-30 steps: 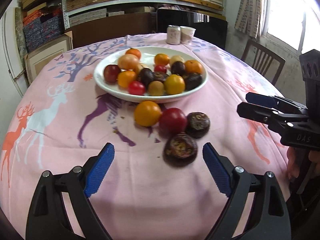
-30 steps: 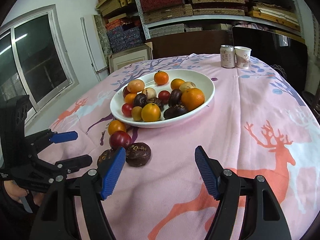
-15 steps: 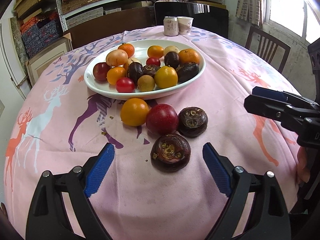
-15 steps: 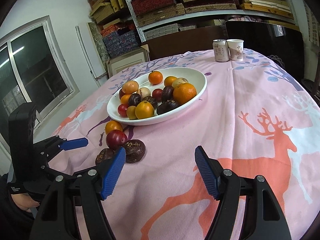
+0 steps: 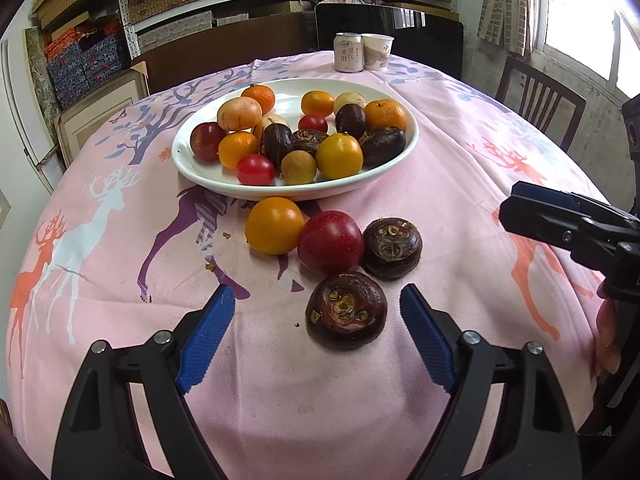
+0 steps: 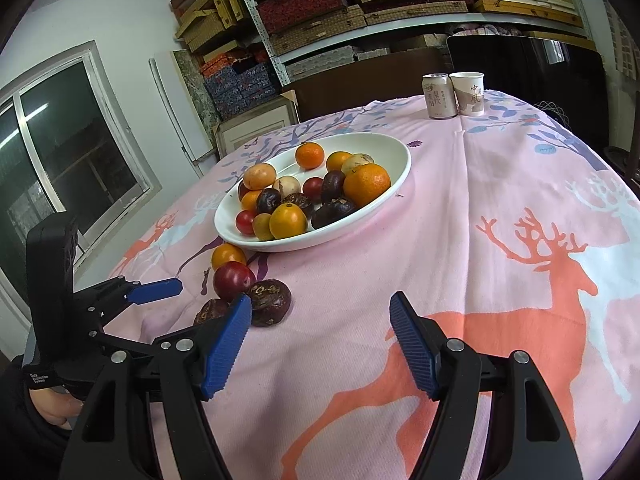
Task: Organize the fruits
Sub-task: 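Lower the left tool onto a dark brown fruit on the tablecloth, then grasp the dark brown fruit with the left tool while the right tool grasps another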
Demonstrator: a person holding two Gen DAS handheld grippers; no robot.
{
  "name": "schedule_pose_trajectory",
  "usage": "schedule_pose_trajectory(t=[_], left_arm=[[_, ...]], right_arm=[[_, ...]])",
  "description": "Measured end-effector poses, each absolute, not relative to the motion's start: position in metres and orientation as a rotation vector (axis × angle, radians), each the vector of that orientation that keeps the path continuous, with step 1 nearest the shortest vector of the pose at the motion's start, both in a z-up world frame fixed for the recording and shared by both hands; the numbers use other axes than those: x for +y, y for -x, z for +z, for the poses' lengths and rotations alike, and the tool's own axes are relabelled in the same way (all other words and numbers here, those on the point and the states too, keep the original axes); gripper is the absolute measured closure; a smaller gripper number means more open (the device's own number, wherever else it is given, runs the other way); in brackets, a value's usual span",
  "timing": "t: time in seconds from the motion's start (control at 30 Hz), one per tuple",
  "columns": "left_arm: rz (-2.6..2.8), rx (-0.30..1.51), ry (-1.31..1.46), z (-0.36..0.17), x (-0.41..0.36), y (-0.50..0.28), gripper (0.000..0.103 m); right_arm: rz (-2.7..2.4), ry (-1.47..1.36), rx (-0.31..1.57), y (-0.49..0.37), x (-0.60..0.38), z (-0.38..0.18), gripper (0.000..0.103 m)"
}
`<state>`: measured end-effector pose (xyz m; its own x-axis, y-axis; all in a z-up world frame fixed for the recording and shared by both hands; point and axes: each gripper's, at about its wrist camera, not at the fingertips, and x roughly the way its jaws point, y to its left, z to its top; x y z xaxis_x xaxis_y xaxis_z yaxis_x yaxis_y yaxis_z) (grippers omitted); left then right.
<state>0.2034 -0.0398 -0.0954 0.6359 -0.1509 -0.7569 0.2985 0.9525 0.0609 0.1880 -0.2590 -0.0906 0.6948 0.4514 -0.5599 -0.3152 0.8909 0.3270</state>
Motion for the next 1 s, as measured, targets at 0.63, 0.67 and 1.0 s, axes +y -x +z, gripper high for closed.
schedule_pose_trajectory(t=[0.63, 0.67, 1.0], left_arm=[[-0.290, 0.872, -0.190, -0.101, -0.043, -0.201, 0.042], [-0.298, 0.881, -0.184, -0.102, -0.042, -0.202, 0.044], [-0.332, 0.924, -0.141, -0.107, -0.040, -0.210, 0.056]], right_arm=[[0.437, -0.217, 0.683, -0.189, -0.261, -0.092, 0.031], [0.437, -0.217, 0.682, -0.189, -0.261, -0.092, 0.031], [0.439, -0.217, 0.685, -0.189, -0.261, -0.093, 0.031]])
